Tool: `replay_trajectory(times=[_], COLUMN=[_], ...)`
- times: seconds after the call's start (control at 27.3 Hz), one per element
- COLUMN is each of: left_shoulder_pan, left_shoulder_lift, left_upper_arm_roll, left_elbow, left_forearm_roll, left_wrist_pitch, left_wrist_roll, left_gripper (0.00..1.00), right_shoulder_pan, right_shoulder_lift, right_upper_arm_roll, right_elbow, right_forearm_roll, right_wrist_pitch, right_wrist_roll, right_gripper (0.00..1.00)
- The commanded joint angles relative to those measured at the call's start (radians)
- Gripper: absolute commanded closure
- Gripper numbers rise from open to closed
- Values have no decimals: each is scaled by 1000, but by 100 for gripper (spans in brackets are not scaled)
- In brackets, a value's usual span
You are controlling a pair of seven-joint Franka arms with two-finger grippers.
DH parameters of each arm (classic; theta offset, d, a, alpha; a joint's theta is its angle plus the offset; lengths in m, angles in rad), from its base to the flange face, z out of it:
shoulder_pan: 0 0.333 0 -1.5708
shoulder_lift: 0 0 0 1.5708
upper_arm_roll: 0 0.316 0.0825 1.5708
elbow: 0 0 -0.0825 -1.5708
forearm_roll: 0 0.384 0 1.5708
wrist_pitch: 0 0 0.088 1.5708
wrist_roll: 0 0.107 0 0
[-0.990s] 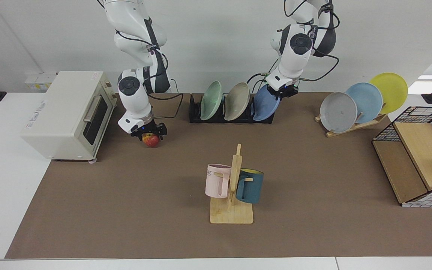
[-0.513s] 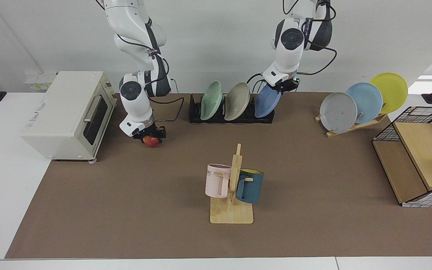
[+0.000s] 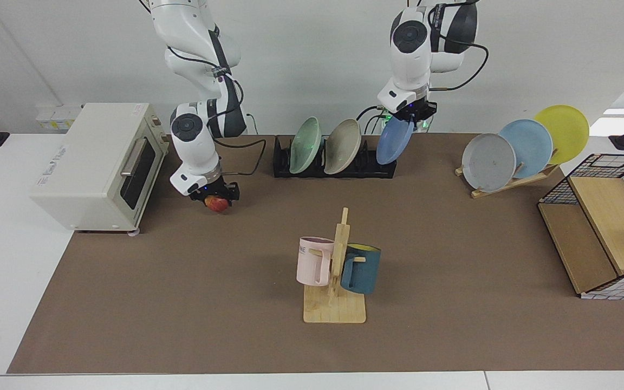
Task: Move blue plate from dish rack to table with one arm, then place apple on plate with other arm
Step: 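Grasp the blue plate rim with the left gripper and lift it out, then lower the blue plate onto the table with the left gripper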
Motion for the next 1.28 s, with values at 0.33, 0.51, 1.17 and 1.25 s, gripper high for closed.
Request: replay_trajectory(times=[0.33, 0.51, 1.17, 1.25], left_shoulder_pan=[12, 12, 12, 12], left_shoulder_lift=[100, 155, 483, 497], left_upper_arm_roll=[251, 346, 288, 265], left_elbow=[243, 258, 265, 257], left_forearm_roll=[-91, -284, -630, -639], left_wrist_pitch=[-11, 98, 314, 360], left_wrist_roll=[122, 206, 219, 219], left_gripper=[100, 100, 100, 100], right_shoulder_pan=[-14, -8, 8, 18], right_shoulder_lift=[-71, -118, -204, -206], right_upper_arm_roll=[-4, 1, 5, 5], right_elbow=[233, 264, 293, 293], right_forearm_roll=[-27, -27, -6, -4], right_wrist_pitch=[-356, -404, -525, -525], right_wrist_roll=[-1, -8, -30, -28], right_gripper=[100, 100, 100, 100])
